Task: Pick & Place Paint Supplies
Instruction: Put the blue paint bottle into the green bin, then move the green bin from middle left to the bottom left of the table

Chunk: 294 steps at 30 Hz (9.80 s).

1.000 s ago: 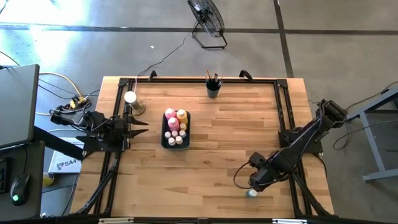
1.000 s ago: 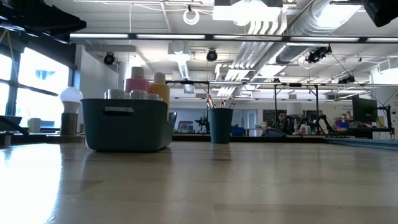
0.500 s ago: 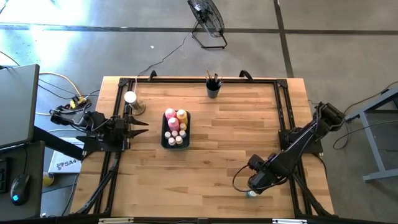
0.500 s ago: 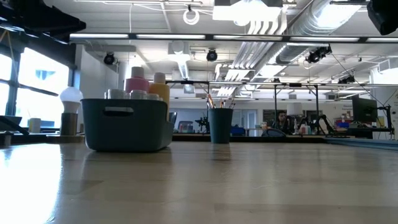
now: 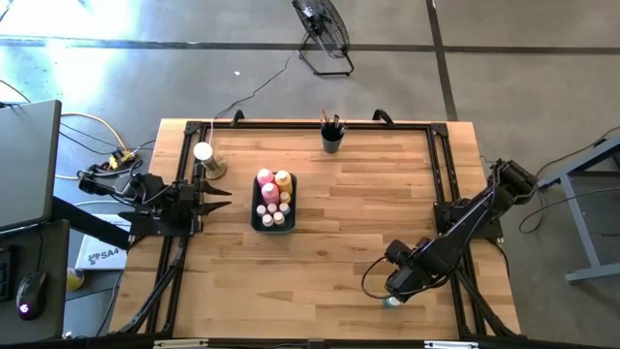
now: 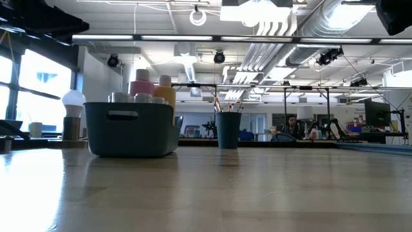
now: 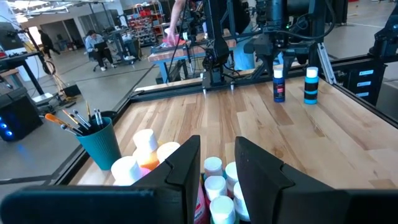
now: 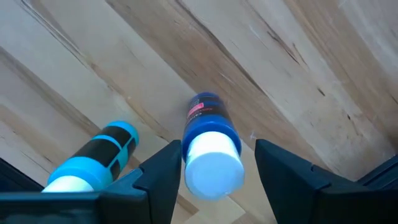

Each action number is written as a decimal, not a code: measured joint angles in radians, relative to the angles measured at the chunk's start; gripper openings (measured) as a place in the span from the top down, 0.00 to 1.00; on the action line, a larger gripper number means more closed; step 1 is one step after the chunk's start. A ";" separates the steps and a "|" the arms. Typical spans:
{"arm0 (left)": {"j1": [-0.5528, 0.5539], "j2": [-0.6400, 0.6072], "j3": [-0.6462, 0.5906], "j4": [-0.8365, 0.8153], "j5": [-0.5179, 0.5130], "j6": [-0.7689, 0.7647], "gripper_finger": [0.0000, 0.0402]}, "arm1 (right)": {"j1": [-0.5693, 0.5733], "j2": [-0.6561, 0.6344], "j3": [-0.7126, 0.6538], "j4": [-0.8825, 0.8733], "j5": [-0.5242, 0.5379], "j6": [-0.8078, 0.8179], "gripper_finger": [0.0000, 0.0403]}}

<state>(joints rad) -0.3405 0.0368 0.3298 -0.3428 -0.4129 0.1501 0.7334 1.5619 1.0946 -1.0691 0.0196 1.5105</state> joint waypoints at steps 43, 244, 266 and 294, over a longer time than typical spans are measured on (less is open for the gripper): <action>0.000 0.000 0.000 0.000 0.000 -0.002 0.76 | 0.000 0.000 0.000 0.006 -0.025 0.005 0.71; 0.000 0.006 -0.001 -0.018 -0.027 -0.002 0.76 | -0.698 0.365 0.417 0.586 -0.030 -1.359 0.67; 0.000 0.006 -0.001 -0.019 -0.027 -0.004 0.76 | -0.697 0.373 0.417 0.657 -0.072 -1.410 0.57; 0.000 0.007 0.000 -0.058 -0.024 -0.083 0.76 | -0.588 0.230 0.253 0.405 0.080 -1.380 0.99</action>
<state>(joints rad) -0.3405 0.0434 0.3298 -0.4008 -0.4370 0.0673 0.1450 1.7918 1.3471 -0.6643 0.0998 0.1304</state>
